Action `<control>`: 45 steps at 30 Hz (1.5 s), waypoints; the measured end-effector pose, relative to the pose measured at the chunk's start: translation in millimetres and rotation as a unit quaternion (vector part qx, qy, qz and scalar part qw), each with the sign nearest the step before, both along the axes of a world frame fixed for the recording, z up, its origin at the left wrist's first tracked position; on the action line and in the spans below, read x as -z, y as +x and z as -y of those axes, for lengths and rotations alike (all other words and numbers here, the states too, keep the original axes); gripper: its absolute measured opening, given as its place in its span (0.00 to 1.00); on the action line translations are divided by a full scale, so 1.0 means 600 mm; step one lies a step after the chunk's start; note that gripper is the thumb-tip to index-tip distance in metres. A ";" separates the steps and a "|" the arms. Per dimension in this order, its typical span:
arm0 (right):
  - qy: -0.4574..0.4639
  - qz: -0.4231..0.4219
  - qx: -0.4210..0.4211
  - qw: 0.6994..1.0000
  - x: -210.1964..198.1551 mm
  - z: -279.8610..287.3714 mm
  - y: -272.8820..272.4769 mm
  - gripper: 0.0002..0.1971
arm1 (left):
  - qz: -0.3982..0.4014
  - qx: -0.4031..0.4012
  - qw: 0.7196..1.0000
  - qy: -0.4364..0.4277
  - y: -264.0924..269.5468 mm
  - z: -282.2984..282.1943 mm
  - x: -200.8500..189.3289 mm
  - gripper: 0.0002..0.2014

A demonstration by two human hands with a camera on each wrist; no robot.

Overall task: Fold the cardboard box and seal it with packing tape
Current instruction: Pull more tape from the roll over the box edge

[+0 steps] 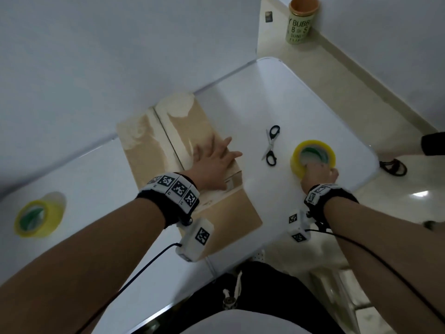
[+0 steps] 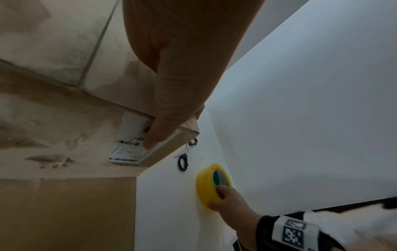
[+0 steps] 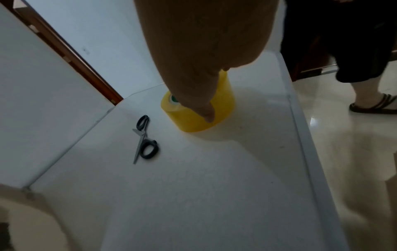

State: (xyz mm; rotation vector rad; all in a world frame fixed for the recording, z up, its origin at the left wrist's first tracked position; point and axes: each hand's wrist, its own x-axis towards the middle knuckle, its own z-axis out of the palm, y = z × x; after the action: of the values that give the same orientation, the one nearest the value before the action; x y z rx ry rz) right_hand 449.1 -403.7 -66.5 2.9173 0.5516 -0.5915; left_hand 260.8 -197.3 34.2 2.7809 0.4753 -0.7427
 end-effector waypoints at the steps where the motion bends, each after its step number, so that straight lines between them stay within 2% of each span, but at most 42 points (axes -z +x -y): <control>1: 0.013 0.011 -0.012 1.000 0.003 0.002 0.000 0.16 | 0.000 -0.003 1.000 -0.001 -0.001 -0.001 0.001 0.46; 4: 0.130 0.013 -0.016 0.991 -0.003 0.000 -0.003 0.12 | 0.016 -0.013 1.000 -0.017 -0.003 -0.004 0.001 0.44; 8: 0.266 -0.035 -0.020 0.963 -0.052 -0.034 -0.011 0.19 | 0.060 -0.066 0.994 -0.064 -0.006 -0.008 -0.005 0.34; 10: 0.315 -0.060 -0.036 0.947 -0.086 -0.056 -0.016 0.20 | 0.109 -0.121 0.979 -0.121 -0.004 -0.014 -0.022 0.30; 14: 0.361 -0.078 -0.115 0.922 -0.167 -0.112 -0.031 0.21 | 0.239 -0.257 0.892 -0.285 0.003 -0.046 -0.080 0.24; 16: 0.377 -0.077 -0.159 0.909 -0.212 -0.144 -0.045 0.20 | 0.305 -0.304 0.842 -0.325 0.004 -0.073 -0.099 0.24; 18: 0.391 -0.086 -0.204 0.893 -0.254 -0.173 -0.064 0.19 | 0.339 -0.317 0.819 -0.338 0.002 -0.101 -0.115 0.27; 22: 0.395 -0.112 -0.279 0.868 -0.318 -0.223 -0.114 0.19 | 0.355 -0.319 0.818 -0.322 -0.017 -0.132 -0.151 0.35; 25: 0.376 -0.121 -0.294 0.870 -0.335 -0.251 -0.146 0.18 | 0.374 -0.321 0.826 -0.273 -0.048 -0.142 -0.162 0.33; 29: 0.381 -0.135 -0.282 0.870 -0.338 -0.276 -0.182 0.15 | 0.398 -0.304 0.845 -0.188 -0.093 -0.133 -0.179 0.26; 34: 0.389 -0.150 -0.278 0.865 -0.339 -0.300 -0.220 0.11 | 0.450 -0.281 0.839 -0.119 -0.136 -0.130 -0.174 0.22; 38: 0.381 -0.146 -0.280 0.869 -0.339 -0.314 -0.244 0.08 | 0.483 -0.226 0.843 -0.063 -0.159 -0.128 -0.168 0.18; 41: 0.391 -0.160 -0.254 0.870 -0.343 -0.321 -0.257 0.13 | 0.487 -0.195 0.850 -0.039 -0.170 -0.125 -0.170 0.15; 45: 0.419 -0.183 -0.210 0.864 -0.347 -0.327 -0.268 0.17 | 0.492 -0.175 0.851 -0.051 -0.179 -0.114 -0.171 0.14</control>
State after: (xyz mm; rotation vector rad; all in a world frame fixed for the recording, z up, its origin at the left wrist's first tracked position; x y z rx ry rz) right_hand 288.3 -207.6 141.6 3.2041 1.8522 -1.0529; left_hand 153.4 -128.8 136.6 2.4204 0.6364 0.7075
